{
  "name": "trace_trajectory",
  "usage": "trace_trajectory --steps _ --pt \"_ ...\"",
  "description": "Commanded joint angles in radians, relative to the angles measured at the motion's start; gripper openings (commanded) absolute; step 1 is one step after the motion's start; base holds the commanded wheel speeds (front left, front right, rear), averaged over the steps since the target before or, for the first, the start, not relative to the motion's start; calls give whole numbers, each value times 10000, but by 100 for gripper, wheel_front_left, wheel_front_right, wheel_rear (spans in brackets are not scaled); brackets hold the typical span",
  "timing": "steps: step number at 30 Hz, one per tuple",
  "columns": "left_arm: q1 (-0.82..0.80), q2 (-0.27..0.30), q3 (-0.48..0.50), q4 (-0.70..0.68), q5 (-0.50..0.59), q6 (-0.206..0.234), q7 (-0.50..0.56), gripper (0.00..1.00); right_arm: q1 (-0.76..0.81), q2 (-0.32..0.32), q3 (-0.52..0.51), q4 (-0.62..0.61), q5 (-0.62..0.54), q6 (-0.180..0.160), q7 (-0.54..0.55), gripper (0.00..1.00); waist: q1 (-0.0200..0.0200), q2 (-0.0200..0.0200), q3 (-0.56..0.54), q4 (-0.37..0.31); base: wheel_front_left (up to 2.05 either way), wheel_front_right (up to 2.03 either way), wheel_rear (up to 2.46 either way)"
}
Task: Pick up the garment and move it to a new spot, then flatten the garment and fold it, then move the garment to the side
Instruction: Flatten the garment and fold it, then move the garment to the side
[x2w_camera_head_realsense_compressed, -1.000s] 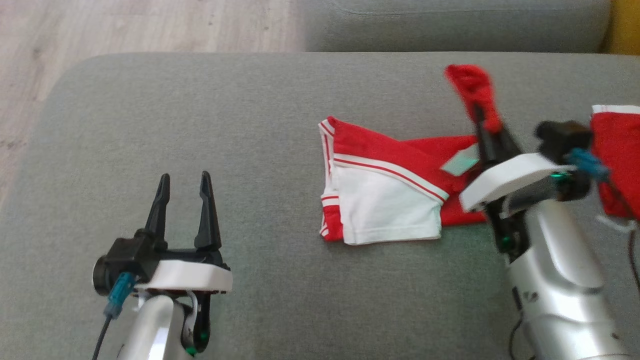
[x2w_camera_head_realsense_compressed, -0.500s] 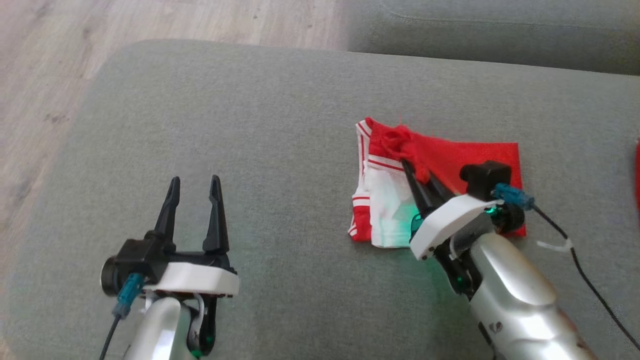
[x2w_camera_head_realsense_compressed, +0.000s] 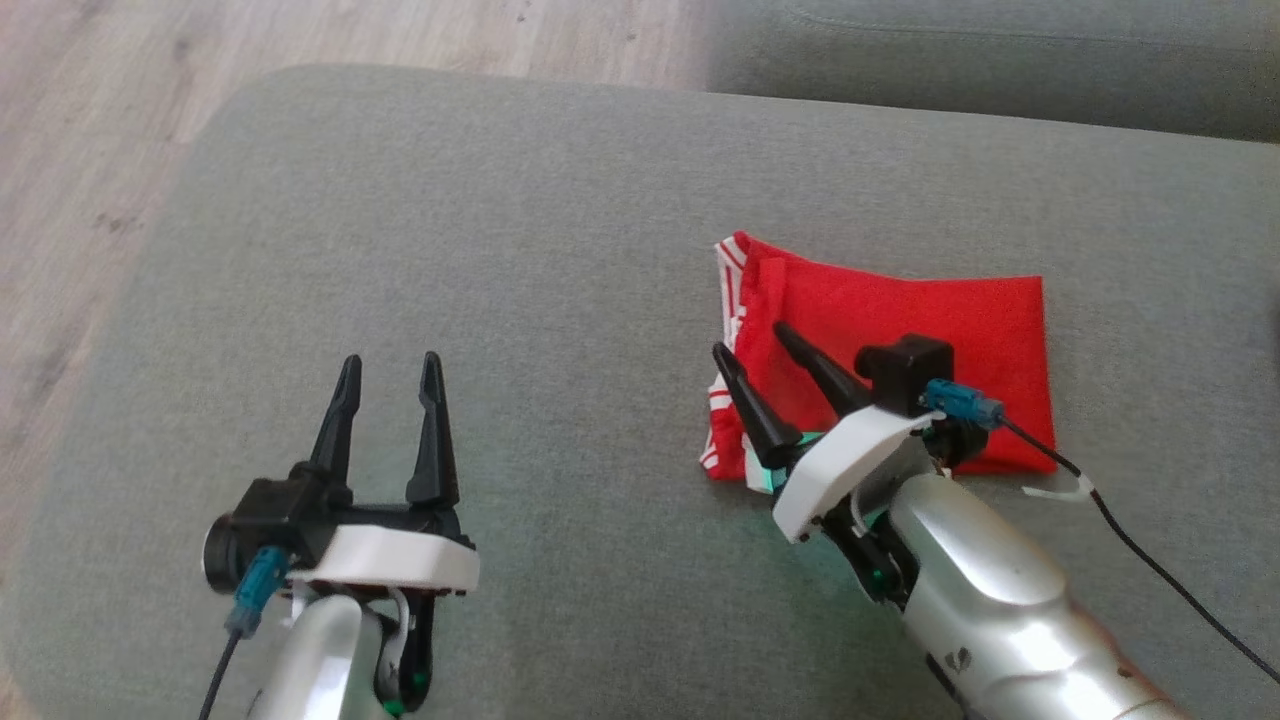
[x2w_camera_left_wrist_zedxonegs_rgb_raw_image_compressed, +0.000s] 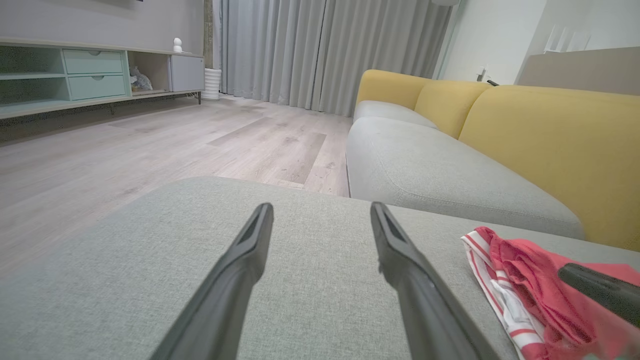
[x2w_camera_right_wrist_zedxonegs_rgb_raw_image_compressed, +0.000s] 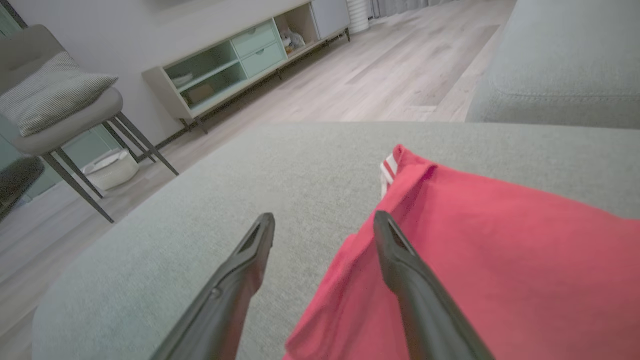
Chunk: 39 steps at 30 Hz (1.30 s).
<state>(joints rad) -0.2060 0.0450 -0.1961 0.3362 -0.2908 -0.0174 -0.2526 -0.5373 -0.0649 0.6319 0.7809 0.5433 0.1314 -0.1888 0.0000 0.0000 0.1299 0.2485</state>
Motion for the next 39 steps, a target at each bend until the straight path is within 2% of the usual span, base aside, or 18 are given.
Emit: trace_trajectory --steps 1,3,7,12,18,21,23,27,31,39 --pt "-297 53 298 -308 -31 43 -91 100 -340 146 198 -403 150 -7 -212 100 0 0 -55 -127 0 0 0" --pt "-284 53 363 -337 -13 29 -91 100 -485 146 260 -565 128 -7 -389 100 0 0 -120 -287 0 0 0" --pt "-187 53 463 -458 -1 0 -91 100 -734 146 -225 -847 -937 -7 -666 100 0 0 -301 -657 0 0 0" --pt "-57 53 551 -723 -41 62 -91 100 -379 146 -2160 -1624 -2313 -7 -723 100 0 0 -466 -1132 0 0 0" --pt "90 53 574 -866 -75 139 -91 100 1063 147 -4740 -3312 -3777 -7 -727 100 0 0 -600 -1570 0 0 0" --pt "177 53 583 -804 22 128 -91 100 1965 147 -5355 -3890 -4647 -7 -728 100 0 0 -619 -1722 0 0 0" --pt "229 53 596 -750 69 121 -91 100 2495 147 -5743 -4151 -4765 -7 -728 100 0 0 -623 -1783 0 0 0" --pt "362 53 669 -731 251 129 -91 100 3338 147 -6234 -4672 -4745 -7 -729 100 0 0 -625 -1891 0 0 0" --pt "516 53 770 -841 501 142 -91 100 3873 147 -6293 -4966 -4557 -7 -729 100 0 0 -608 -1976 0 0 0" --pt "459 53 771 -831 576 101 -91 100 3784 147 -6177 -5047 -4544 -7 -729 100 0 0 -439 -1967 0 0 0"
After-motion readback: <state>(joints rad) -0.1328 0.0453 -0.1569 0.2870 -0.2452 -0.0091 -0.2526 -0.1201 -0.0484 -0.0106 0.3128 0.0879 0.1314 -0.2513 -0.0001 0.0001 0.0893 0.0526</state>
